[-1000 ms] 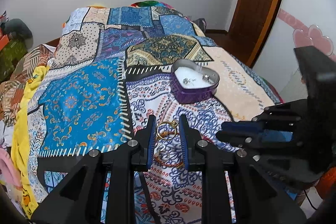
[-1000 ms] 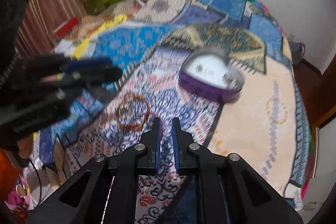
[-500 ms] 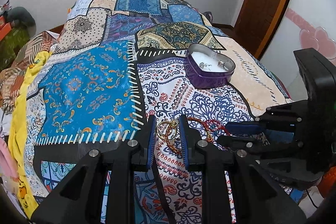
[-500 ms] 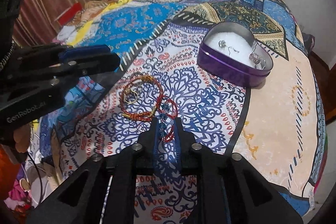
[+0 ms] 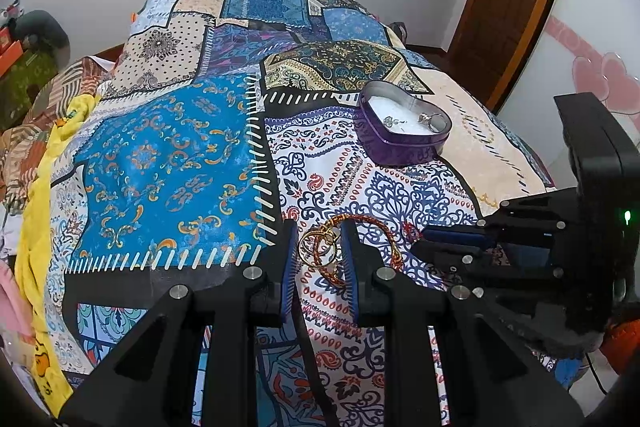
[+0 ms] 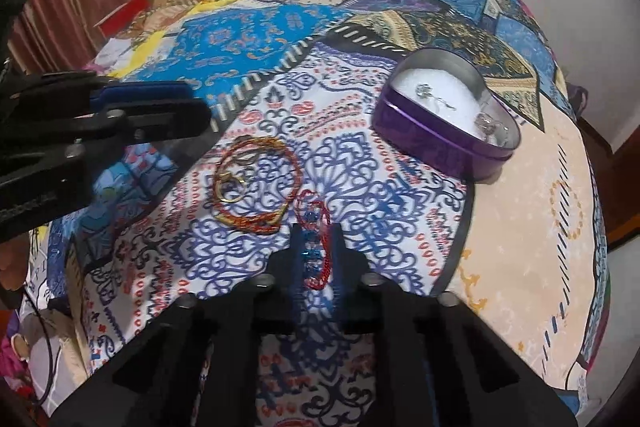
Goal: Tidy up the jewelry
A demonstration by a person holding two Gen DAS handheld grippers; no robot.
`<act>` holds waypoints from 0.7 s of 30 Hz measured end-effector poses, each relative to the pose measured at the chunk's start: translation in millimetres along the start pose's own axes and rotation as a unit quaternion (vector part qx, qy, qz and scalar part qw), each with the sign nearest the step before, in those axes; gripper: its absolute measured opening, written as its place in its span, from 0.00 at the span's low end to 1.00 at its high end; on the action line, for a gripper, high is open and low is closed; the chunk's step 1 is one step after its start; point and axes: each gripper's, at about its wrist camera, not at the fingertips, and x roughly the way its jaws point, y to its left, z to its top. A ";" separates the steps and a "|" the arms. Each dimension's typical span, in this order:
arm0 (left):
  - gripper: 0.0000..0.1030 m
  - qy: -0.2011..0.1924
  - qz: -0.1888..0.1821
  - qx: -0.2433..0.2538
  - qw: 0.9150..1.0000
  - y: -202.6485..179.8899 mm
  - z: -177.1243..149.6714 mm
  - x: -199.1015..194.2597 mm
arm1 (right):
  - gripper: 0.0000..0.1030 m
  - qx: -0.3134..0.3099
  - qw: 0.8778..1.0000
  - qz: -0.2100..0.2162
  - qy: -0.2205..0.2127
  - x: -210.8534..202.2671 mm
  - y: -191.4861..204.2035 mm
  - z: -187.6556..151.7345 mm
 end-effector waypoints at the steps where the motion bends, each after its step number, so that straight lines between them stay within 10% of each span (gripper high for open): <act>1: 0.20 -0.001 0.000 0.001 1.000 -1.0 0.2 -0.9 | 0.08 0.004 1.000 0.002 -0.001 -0.9 -1.7 -0.1; 21: 0.20 -0.020 -0.023 0.031 0.999 -37.5 33.8 6.9 | 0.08 0.065 0.993 -0.019 -0.092 -57.7 -49.8 12.0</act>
